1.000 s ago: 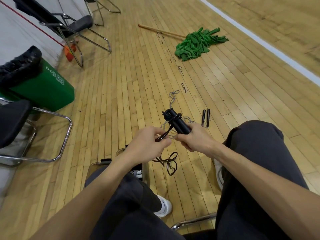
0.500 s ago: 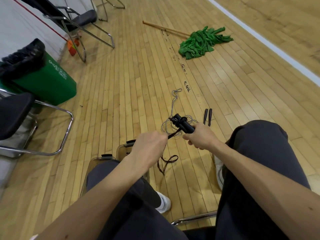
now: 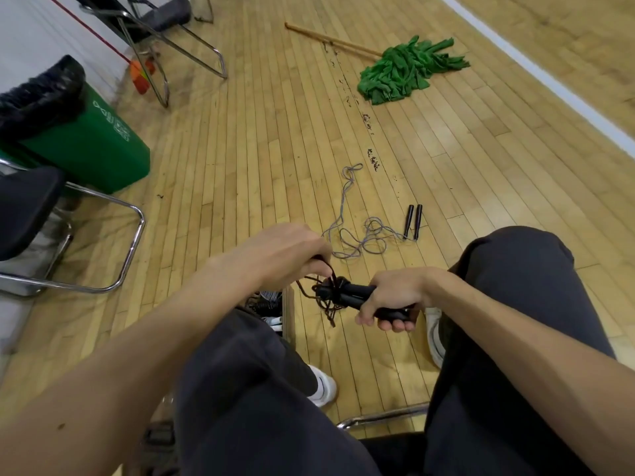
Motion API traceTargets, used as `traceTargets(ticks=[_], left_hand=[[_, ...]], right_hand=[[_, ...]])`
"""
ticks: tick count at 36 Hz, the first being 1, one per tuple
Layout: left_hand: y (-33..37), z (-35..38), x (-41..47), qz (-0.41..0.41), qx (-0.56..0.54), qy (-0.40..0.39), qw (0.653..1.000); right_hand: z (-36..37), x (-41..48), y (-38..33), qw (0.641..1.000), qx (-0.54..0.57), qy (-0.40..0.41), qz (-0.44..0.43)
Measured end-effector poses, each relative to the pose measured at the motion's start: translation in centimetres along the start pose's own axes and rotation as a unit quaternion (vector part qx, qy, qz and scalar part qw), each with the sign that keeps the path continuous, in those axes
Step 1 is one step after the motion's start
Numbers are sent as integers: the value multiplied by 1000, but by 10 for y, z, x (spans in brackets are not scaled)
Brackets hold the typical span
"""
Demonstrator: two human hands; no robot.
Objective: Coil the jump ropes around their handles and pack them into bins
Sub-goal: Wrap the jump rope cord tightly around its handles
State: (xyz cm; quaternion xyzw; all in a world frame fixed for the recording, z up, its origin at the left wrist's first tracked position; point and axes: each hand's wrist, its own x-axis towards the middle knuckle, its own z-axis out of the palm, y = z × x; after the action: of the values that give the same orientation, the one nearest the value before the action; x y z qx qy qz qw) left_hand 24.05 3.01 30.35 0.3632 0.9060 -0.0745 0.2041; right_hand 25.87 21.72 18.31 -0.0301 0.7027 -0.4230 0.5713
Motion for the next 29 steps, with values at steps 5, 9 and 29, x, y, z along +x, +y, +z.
traceTargets(ticks=[5, 9, 29], left_hand=[[-1, 3, 9, 3, -37, -35, 999], [-2, 12, 20, 3, -114, -59, 992], [-26, 47, 26, -50, -523, -101, 845]], right_hand=[[11, -9, 0, 998, -62, -21, 7], [18, -11, 4, 995, -101, -19, 5], [27, -25, -8, 979, -169, 6, -116]])
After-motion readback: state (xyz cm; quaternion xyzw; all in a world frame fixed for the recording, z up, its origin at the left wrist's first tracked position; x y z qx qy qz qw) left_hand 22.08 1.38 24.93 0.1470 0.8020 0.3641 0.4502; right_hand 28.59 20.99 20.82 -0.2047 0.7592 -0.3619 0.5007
